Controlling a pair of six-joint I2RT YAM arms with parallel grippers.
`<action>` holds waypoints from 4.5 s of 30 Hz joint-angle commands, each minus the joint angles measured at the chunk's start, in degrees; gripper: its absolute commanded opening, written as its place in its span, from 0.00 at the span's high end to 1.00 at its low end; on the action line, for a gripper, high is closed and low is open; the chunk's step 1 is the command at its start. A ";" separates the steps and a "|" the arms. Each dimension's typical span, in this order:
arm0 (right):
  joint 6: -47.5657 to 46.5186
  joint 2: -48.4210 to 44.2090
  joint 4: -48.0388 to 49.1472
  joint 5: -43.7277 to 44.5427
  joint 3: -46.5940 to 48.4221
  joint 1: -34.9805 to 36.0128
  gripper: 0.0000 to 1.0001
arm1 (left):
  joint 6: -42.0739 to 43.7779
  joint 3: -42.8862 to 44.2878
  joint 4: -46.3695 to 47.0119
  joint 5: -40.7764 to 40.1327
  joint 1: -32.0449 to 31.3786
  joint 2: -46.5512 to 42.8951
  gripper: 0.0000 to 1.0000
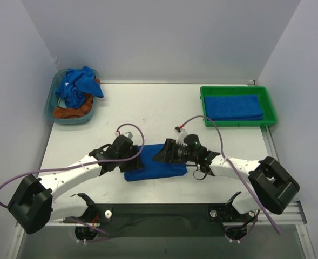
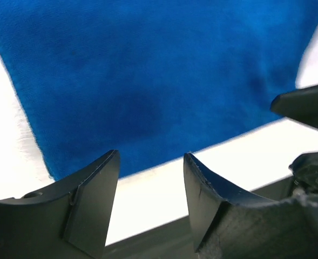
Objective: Fold and stack the towels
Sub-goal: Fold the towel, then neatly place the folded towel into the bin
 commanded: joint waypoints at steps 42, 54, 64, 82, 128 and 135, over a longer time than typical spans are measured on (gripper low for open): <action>-3.70 -1.92 21.57 4.69 -6.90 -13.20 0.37 | -1.57 -0.17 0.58 -0.85 10.06 -6.38 0.39; 2.19 18.21 39.40 7.14 -5.20 -11.17 0.38 | 2.74 5.56 15.43 -2.97 15.24 12.59 0.51; 5.70 30.16 56.45 8.02 -13.91 -18.55 0.38 | 0.46 -1.64 22.72 -2.62 18.75 21.22 0.53; -3.17 -1.10 17.11 1.62 -8.37 -20.85 0.37 | 8.64 11.01 7.18 -1.83 18.41 9.63 0.32; -14.15 -23.79 -42.67 7.94 -1.25 -24.70 0.23 | 16.10 15.39 -10.14 -21.68 -5.92 4.24 0.07; -12.92 -27.65 -44.43 7.59 -4.85 -32.61 0.00 | 19.35 25.75 -10.14 -25.82 -22.70 15.93 0.08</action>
